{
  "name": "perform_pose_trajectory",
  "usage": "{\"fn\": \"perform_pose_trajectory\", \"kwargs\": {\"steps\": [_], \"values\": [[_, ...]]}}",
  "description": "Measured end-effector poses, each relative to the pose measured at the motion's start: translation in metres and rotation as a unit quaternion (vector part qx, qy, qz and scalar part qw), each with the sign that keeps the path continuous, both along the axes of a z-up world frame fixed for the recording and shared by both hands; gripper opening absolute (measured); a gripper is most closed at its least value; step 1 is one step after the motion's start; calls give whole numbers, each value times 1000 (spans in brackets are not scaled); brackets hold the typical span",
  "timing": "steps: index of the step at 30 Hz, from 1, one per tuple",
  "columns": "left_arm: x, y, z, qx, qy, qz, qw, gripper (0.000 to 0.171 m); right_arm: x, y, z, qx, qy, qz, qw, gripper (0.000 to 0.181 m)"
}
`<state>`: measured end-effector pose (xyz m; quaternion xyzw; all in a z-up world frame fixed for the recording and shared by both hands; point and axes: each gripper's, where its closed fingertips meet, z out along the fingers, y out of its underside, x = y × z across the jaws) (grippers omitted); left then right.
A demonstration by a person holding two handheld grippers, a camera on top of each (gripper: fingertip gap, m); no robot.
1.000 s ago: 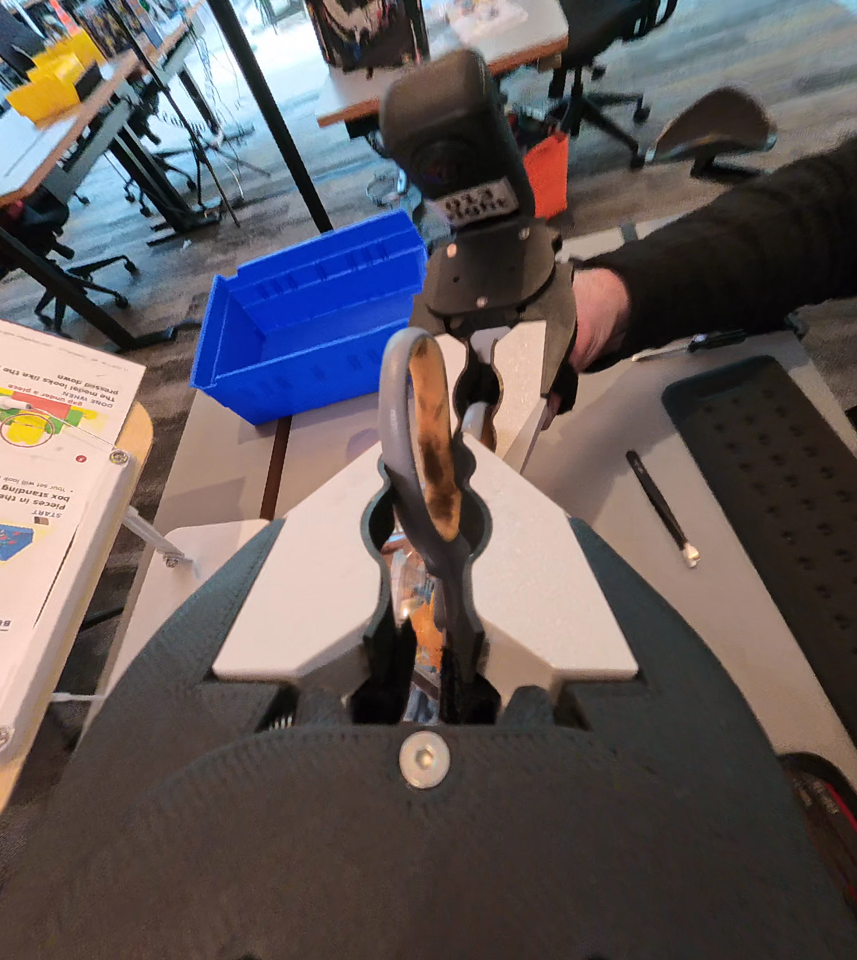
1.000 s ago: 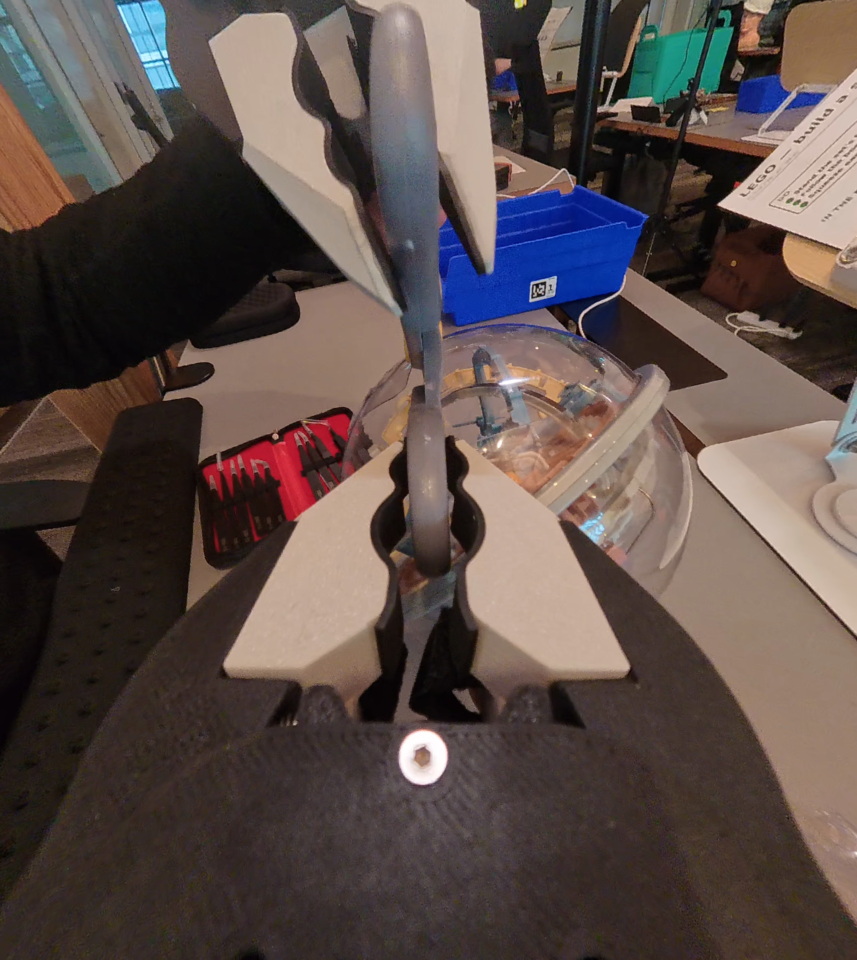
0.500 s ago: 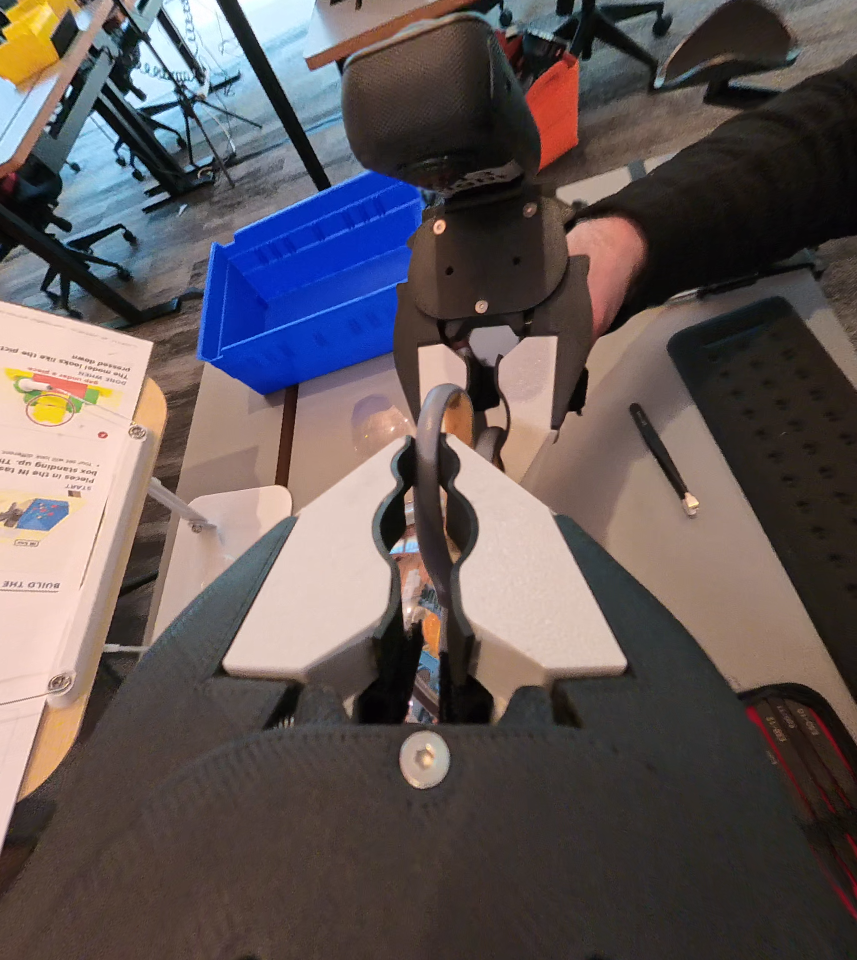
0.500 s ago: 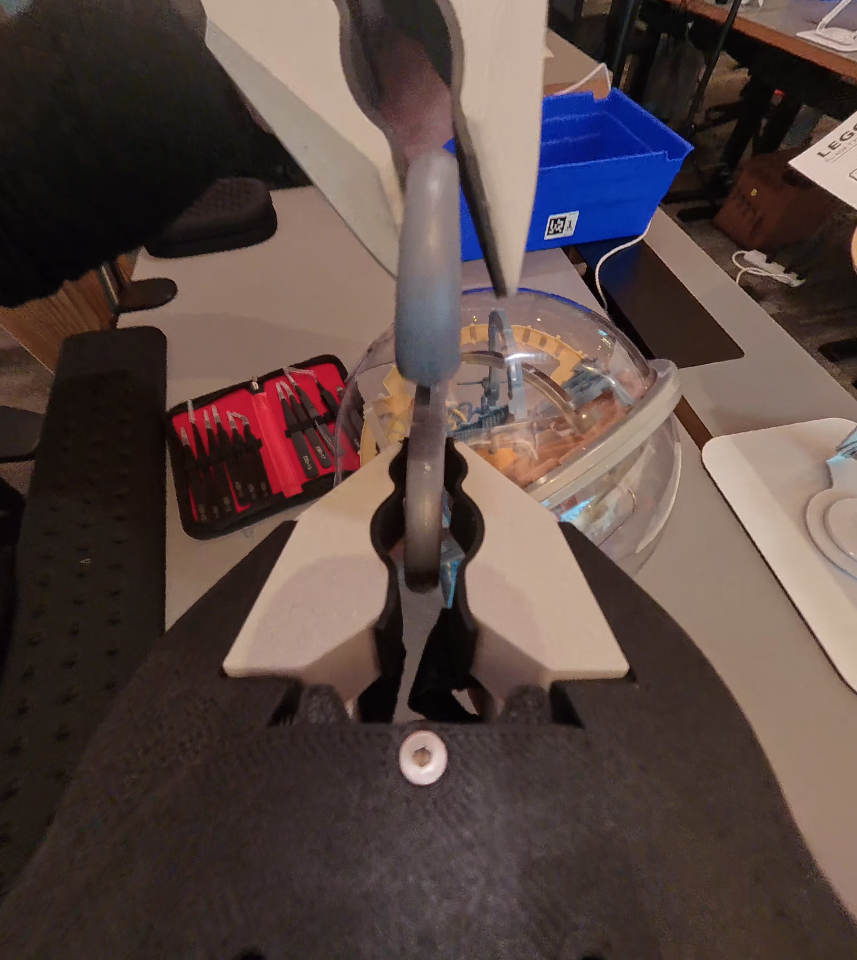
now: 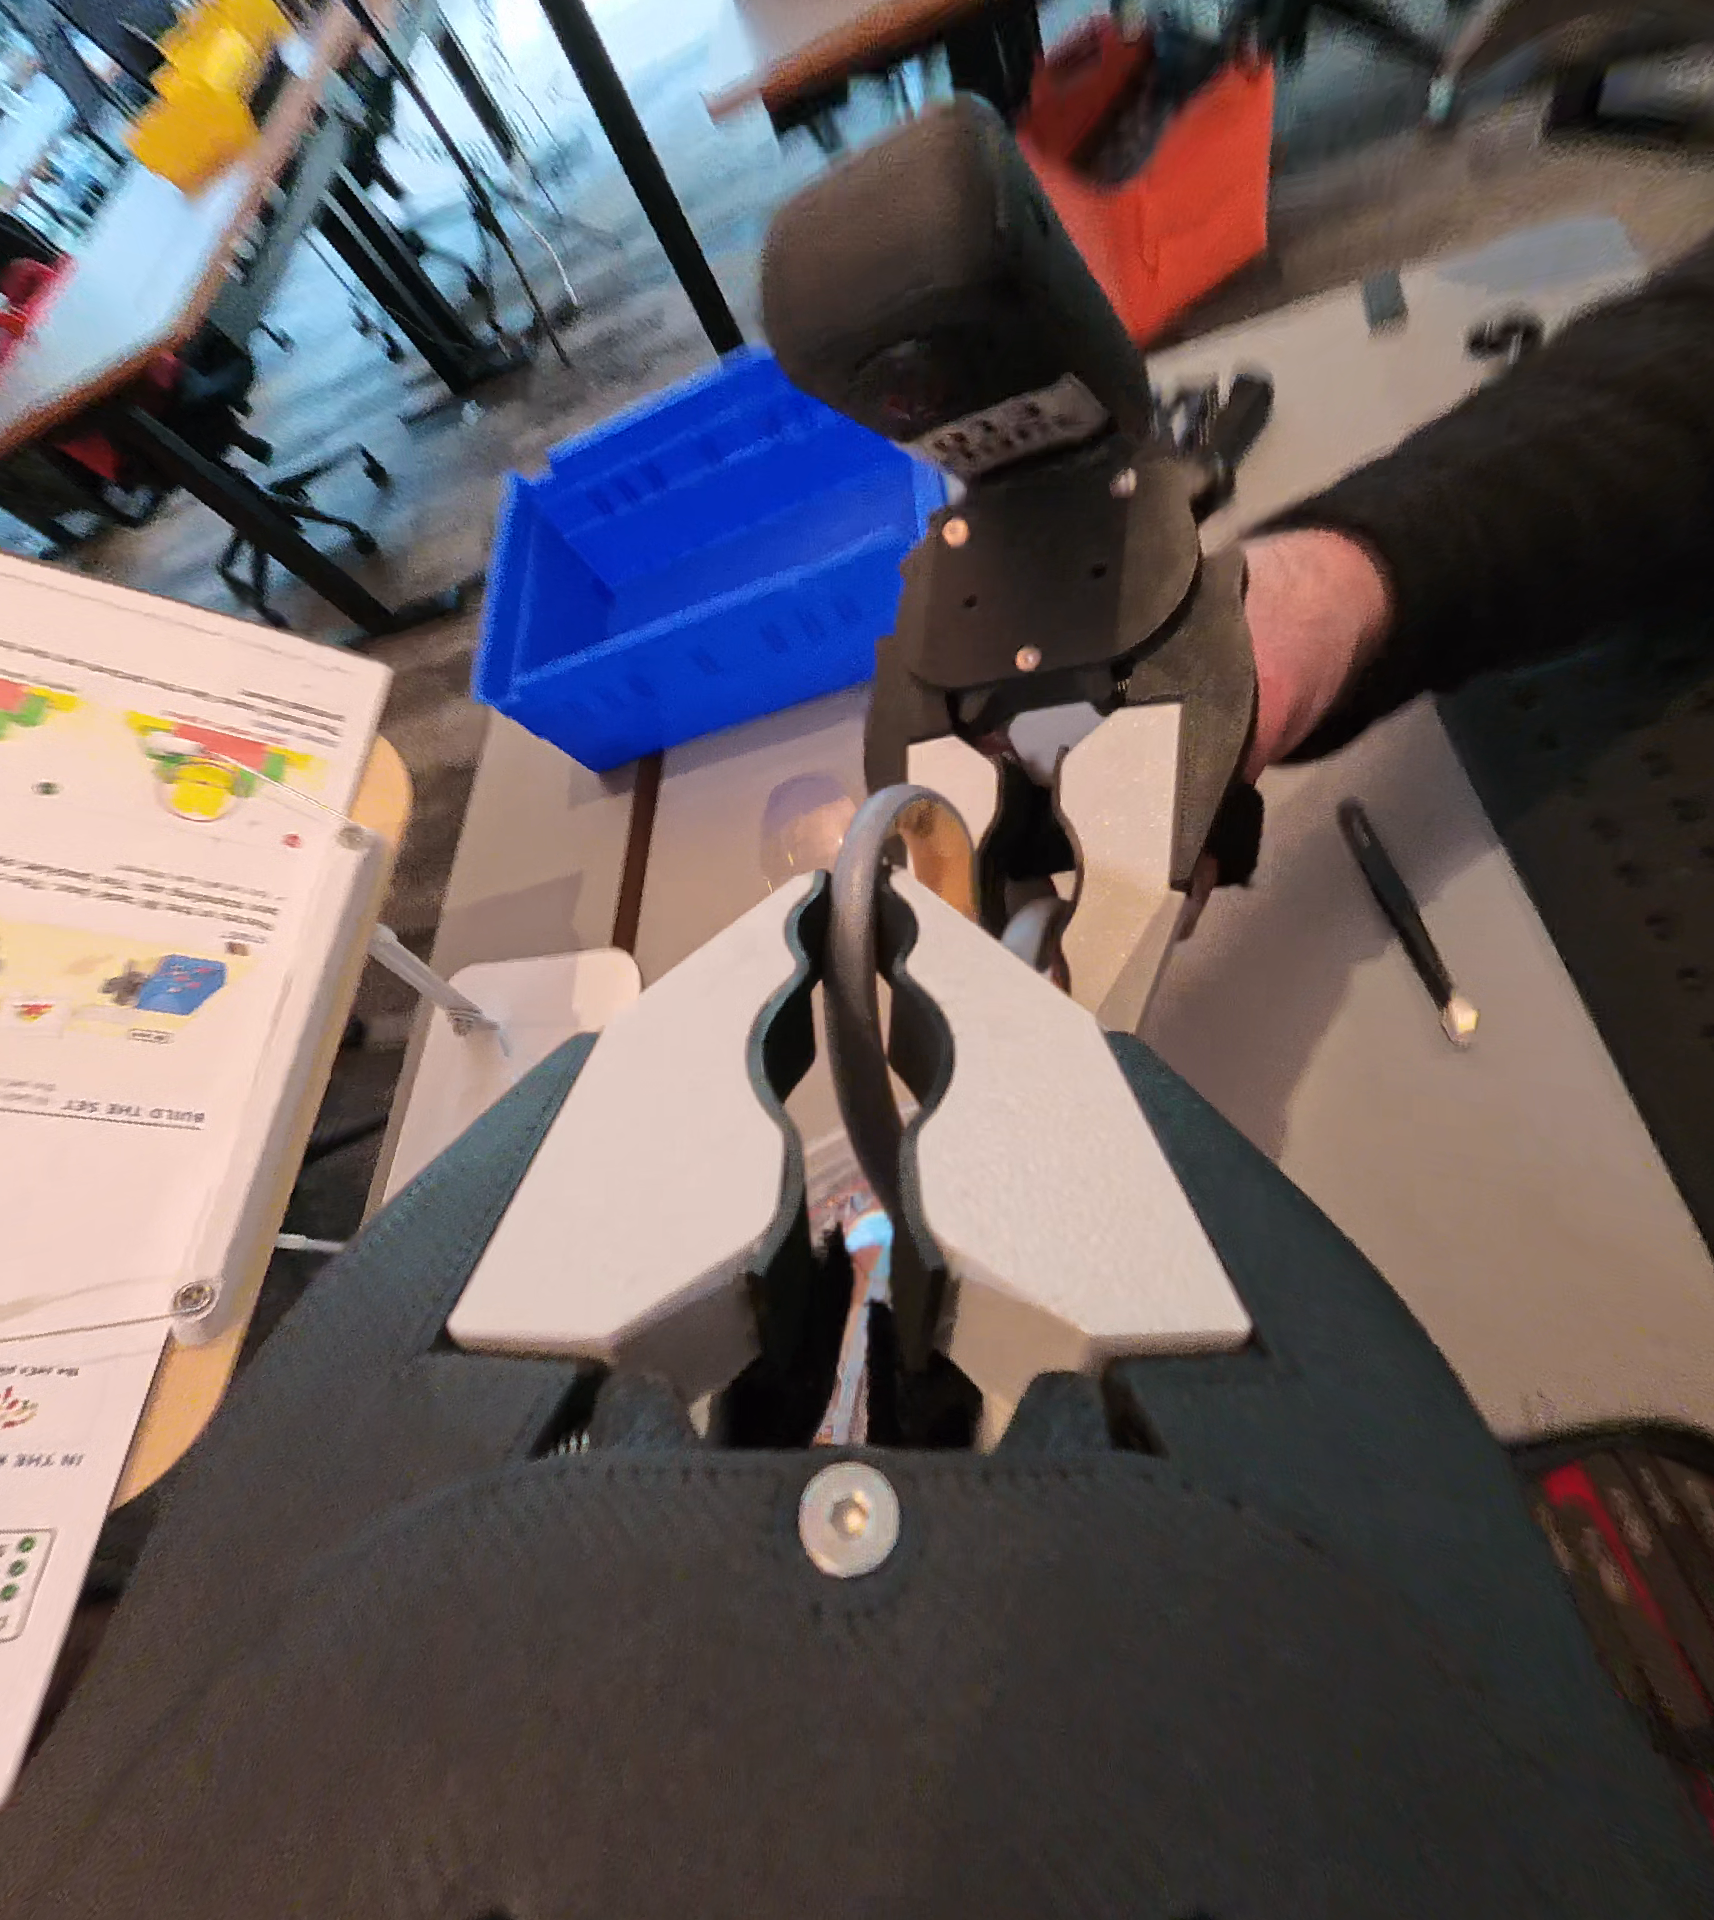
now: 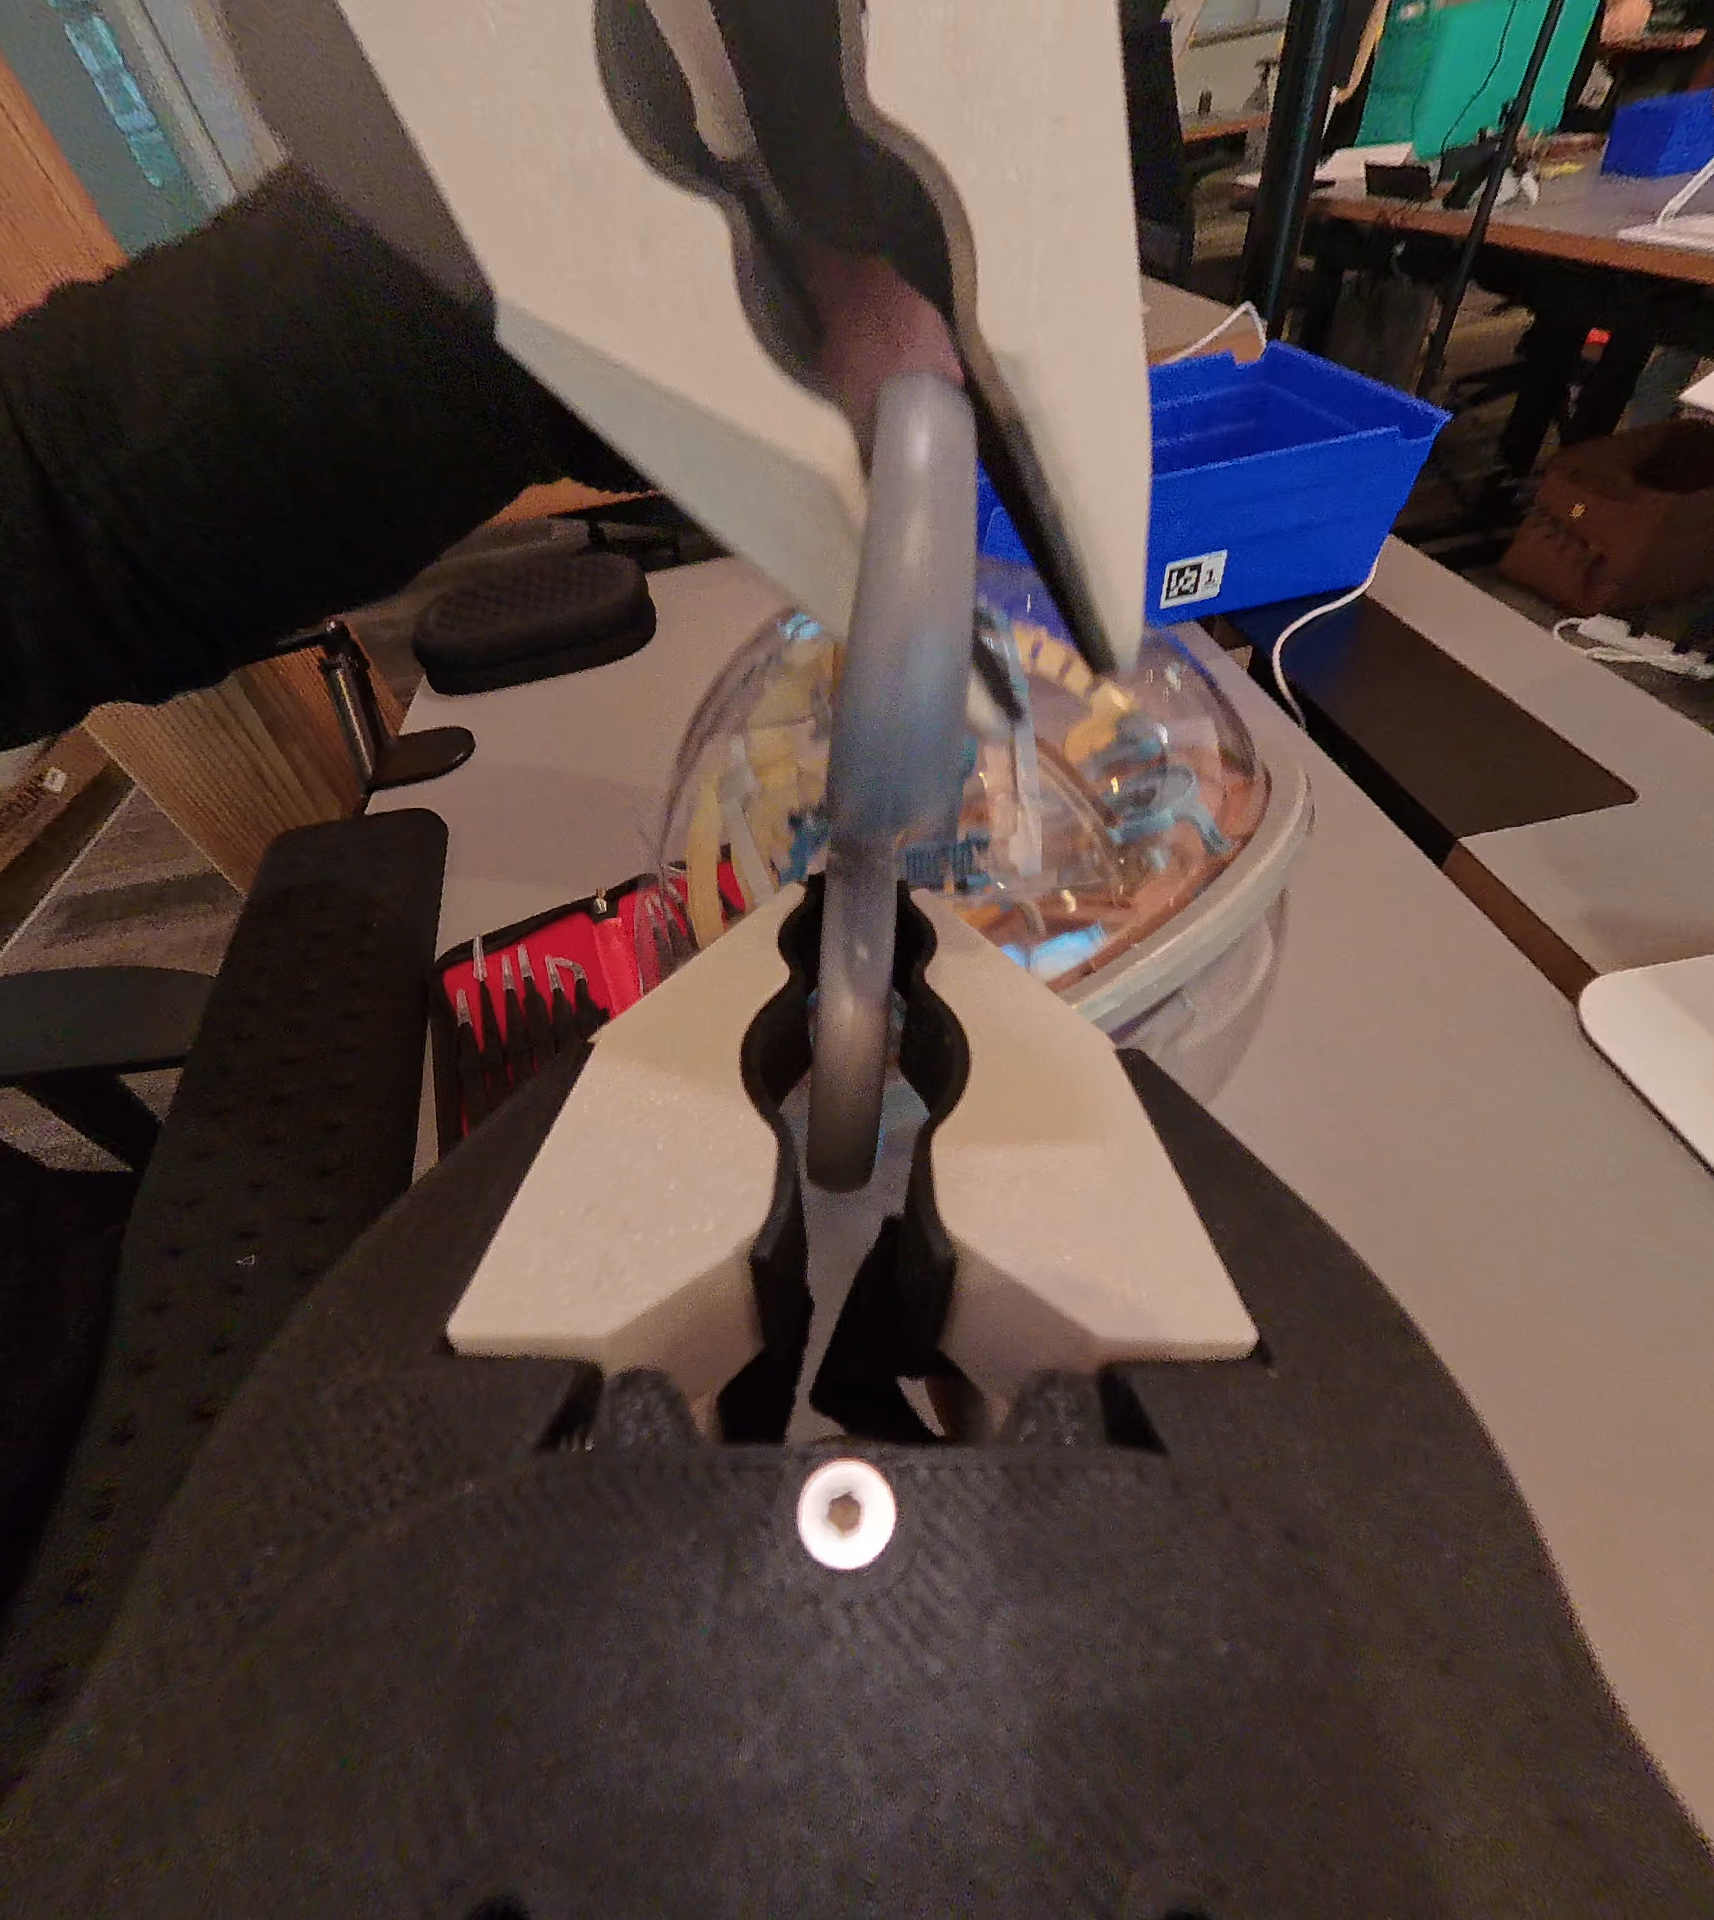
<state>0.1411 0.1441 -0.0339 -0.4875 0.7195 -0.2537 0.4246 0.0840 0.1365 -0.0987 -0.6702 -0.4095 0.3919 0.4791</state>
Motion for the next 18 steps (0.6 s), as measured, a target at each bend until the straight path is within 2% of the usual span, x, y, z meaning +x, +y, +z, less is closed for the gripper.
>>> {"fn": "perform_pose_trajectory", "kwargs": {"steps": [5, 8, 13, 18], "values": [[-24, 4, 52, -83, -155, 15, 984, 3, 26, -7, 50, 37, 46, -10, 998, 8], [-30, -1, 57, -89, -197, 15, 976, 3, 24, -14, 57, 51, 9, -10, 999, 8], [-53, -4, 62, -113, -255, 23, 960, 3, 8, -17, 62, 35, 12, -1, 999, 8], [-68, 2, 64, -90, -248, 61, 963, 4, -6, -16, 65, 34, -26, 2, 999, 8]]}}
